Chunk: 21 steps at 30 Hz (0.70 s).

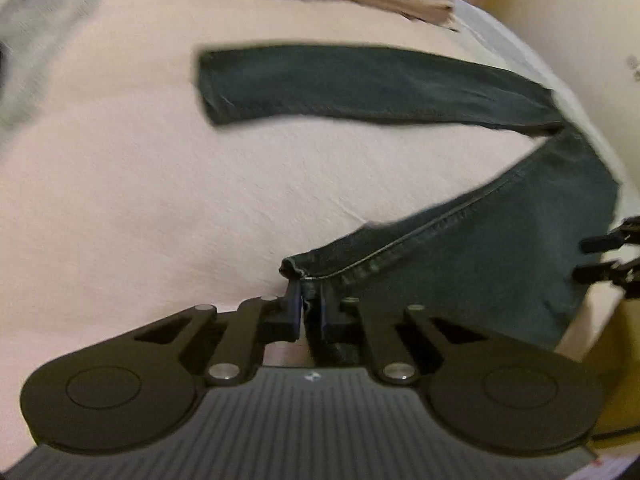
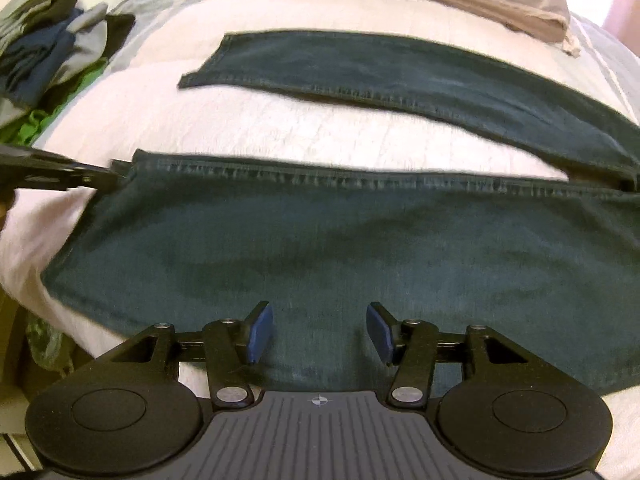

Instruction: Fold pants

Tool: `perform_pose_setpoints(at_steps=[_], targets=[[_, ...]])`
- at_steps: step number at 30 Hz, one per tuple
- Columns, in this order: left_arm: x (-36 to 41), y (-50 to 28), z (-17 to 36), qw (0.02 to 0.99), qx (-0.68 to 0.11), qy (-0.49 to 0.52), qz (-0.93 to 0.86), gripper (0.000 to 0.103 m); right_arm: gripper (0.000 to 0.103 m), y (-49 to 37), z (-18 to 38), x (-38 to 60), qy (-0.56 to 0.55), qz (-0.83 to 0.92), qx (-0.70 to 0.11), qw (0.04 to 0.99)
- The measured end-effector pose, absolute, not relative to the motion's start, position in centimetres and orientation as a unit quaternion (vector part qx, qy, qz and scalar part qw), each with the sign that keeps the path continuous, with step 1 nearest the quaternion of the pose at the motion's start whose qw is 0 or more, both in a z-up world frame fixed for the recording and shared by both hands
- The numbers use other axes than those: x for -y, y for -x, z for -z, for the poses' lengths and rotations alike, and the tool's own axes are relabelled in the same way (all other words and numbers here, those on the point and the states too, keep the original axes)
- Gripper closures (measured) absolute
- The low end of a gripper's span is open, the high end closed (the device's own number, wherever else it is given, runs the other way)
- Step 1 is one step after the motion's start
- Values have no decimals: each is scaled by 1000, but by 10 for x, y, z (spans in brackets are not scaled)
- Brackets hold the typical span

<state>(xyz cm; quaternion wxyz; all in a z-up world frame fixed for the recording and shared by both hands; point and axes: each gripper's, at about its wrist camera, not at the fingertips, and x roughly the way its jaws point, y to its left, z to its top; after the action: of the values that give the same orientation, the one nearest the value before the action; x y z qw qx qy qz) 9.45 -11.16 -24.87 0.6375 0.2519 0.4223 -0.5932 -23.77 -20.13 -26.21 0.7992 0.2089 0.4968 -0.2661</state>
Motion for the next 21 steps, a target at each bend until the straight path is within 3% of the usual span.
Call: perform_pose_setpoints(at_steps=[2,9,21], targets=[[103,-93,236,643,-413,-255,592,96,53,233,256,203,-204,266,-488,806],[107,-89,266,655,-432,-322,529,95,53,226,253,206,-213,265,-491,802],[112,-80,199,650,-405,-332,552,86,53,264,204,218,-285,365,-440,769]])
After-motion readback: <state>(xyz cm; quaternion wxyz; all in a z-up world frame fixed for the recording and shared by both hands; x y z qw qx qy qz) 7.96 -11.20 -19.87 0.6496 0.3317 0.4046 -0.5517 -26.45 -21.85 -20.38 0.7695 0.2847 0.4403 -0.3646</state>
